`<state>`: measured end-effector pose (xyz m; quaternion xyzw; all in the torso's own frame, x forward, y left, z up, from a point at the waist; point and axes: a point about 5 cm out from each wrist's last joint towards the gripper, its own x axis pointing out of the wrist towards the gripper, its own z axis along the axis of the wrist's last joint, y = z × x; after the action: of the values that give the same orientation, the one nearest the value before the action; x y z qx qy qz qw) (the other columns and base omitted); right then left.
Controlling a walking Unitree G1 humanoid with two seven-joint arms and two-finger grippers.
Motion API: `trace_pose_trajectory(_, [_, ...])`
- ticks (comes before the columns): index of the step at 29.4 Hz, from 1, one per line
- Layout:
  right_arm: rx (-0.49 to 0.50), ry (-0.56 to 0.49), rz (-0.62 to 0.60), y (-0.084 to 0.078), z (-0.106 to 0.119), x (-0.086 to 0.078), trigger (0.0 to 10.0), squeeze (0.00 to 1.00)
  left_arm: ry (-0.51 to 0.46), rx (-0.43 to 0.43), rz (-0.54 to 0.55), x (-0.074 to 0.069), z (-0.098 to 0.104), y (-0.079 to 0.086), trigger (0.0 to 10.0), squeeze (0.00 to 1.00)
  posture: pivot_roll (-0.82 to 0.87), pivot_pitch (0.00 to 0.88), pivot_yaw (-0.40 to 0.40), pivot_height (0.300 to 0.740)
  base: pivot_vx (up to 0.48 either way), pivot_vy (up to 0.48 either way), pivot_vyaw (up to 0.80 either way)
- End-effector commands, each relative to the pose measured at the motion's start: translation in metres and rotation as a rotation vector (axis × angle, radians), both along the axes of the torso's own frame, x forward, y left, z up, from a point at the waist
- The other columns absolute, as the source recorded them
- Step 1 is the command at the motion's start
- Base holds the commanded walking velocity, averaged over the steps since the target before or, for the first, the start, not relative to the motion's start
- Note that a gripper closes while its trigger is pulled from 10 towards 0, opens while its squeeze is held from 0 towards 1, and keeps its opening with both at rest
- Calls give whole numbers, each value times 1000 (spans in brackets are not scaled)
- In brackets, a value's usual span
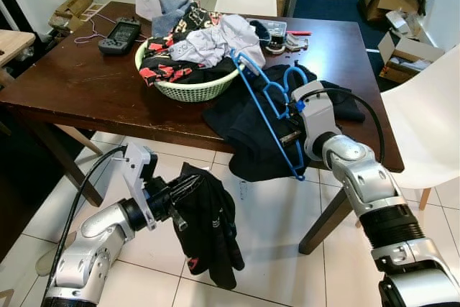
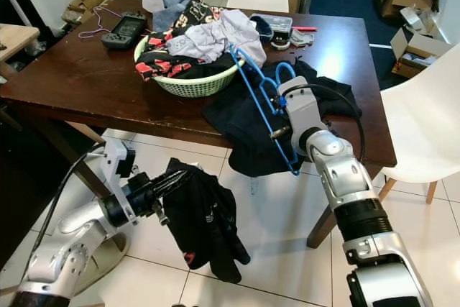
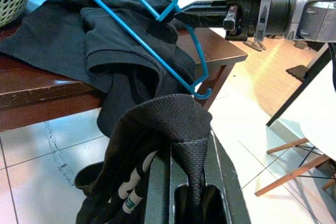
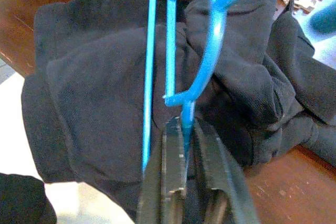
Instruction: Hang hanger
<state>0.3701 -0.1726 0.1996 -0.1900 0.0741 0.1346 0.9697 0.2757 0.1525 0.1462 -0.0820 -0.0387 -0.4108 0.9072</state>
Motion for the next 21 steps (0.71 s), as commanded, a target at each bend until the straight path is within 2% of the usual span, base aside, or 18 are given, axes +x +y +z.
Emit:
trace_pose_trajectory(1, [-11, 34, -3, 2, -11, -1, 10000, 1000, 1, -13, -6, -3, 0, -1, 10000, 0, 51, 147, 15, 740, 0, 0, 0])
trace_pose_trajectory(3, [-12, 34, 4, 4, -11, -1, 10000, 1000, 0, -13, -6, -3, 0, -1, 10000, 0, 51, 147, 15, 740, 0, 0, 0])
trace_pose_trajectory(4, [-9, 40, 11, 5, -11, -1, 10000, 655, 0, -14, -5, -3, 1, -1, 10000, 0, 51, 149, 16, 740, 0, 0, 0])
trace_pose_trajectory(5, [-9, 40, 11, 5, -11, -1, 10000, 655, 0, -14, -5, -3, 1, -1, 10000, 0, 51, 149, 16, 740, 0, 0, 0])
trace_pose_trajectory(6, [12, 53, 28, 9, -11, -1, 10000, 0, -1, -13, -5, -3, 1, -1, 10000, 0, 51, 150, 17, 740, 0, 0, 0])
trace_pose_trajectory(7, [12, 53, 28, 9, -11, -1, 10000, 0, -1, -13, -5, -3, 1, -1, 10000, 0, 51, 150, 17, 740, 0, 0, 0])
trace_pose_trajectory(8, [28, 58, 46, 12, -11, -1, 0, 0, -2, -13, -4, -3, 1, 0, 10000, 0, 53, 151, 16, 740, 0, 0, 0])
trace_pose_trajectory(15, [47, 51, 53, 14, -10, -1, 0, 0, -3, -12, -2, -3, 1, 0, 10000, 0, 54, 152, 16, 740, 0, 0, 0])
trace_pose_trajectory(21, [61, 13, 17, 8, -3, 2, 0, 0, -4, -11, -1, -2, 1, 0, 10000, 0, 55, 151, 17, 740, 0, 0, 0])
